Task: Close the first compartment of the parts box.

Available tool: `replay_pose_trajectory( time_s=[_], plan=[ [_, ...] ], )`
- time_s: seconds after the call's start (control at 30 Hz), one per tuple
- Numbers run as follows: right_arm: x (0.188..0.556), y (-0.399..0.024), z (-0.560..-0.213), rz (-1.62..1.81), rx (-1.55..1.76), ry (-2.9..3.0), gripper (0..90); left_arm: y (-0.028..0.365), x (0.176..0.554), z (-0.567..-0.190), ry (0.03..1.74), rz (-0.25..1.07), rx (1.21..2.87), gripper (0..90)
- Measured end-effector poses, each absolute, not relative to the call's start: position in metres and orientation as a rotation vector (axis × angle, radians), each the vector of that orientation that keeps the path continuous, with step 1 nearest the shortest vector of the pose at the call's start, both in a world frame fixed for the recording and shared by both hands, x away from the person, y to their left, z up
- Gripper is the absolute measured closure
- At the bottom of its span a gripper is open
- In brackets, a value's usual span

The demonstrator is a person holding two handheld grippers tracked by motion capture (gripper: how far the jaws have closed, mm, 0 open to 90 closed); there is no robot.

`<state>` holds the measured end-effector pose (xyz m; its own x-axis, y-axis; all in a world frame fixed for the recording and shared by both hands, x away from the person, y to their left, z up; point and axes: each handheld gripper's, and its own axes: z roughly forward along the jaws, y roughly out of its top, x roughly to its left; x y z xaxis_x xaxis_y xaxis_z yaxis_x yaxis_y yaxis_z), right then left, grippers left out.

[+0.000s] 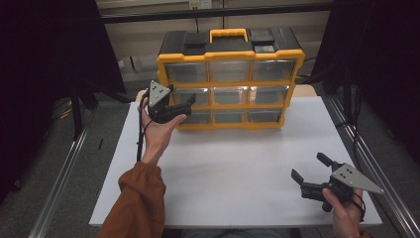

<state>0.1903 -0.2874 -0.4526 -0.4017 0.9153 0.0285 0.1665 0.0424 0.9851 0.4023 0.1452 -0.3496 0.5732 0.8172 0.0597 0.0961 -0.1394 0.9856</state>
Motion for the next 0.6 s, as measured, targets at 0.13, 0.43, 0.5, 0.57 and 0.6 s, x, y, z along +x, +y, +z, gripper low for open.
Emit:
replay_pose_trajectory(
  time_s=[0.13,0.43,0.5,0.57,0.6],
  plan=[
    [0.190,-0.287,-0.453,1.418,1.104,1.657,0.0,0.149,0.393,-0.353,0.764,0.734,1.594,9.5],
    [0.190,-0.287,-0.453,1.414,1.111,1.648,0.0,0.158,0.375,-0.375,0.787,0.717,1.621,4.0],
    [0.191,-0.288,-0.453,1.414,1.111,1.645,0.0,0.159,0.371,-0.382,0.800,0.688,1.617,3.5],
    [0.190,-0.287,-0.453,1.413,1.112,1.647,0.0,0.160,0.367,-0.388,0.815,0.684,1.613,3.2],
    [0.190,-0.287,-0.453,1.414,1.108,1.650,0.0,0.162,0.365,-0.390,0.811,0.683,1.616,3.2]
  ],
)
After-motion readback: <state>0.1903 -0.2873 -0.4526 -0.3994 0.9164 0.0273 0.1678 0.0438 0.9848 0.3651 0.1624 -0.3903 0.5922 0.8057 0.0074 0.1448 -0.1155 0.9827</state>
